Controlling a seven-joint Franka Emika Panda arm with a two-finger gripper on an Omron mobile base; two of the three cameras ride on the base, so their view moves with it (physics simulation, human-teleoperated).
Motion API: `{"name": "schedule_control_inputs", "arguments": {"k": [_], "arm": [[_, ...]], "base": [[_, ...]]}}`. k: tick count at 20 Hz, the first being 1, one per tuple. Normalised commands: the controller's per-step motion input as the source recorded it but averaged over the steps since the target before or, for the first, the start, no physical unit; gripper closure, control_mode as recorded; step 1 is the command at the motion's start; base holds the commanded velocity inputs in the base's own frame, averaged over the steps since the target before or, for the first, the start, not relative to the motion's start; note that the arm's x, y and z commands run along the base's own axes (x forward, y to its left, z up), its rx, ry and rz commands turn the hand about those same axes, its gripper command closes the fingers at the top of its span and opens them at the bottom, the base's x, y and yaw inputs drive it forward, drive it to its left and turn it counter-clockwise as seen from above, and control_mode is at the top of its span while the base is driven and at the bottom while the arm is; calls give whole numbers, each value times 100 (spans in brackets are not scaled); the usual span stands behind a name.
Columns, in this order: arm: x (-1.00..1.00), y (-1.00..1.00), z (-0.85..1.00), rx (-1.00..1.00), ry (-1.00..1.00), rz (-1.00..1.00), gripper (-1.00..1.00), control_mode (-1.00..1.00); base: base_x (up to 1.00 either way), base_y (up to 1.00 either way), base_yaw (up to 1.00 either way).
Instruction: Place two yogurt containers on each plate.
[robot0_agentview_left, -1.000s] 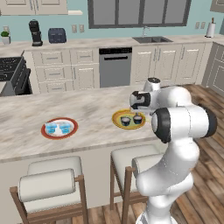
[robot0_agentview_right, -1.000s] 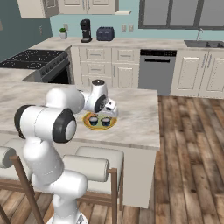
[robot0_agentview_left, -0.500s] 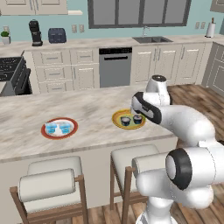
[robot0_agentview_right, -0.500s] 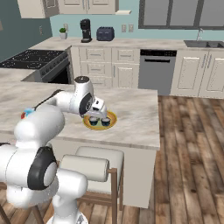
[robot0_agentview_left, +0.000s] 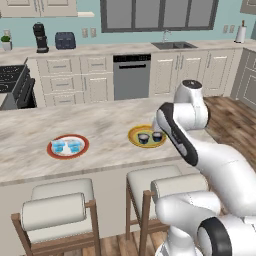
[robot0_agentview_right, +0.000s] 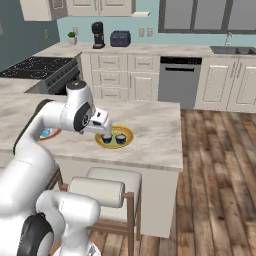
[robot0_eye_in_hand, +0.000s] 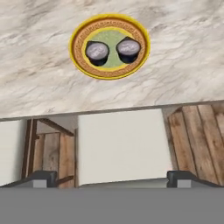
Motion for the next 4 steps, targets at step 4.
{"name": "schedule_control_inputs", "arguments": {"k": [4], "arm": [[-56,0,20,0,0,0,-100,-100]], "base": [[0,0,0]]}}
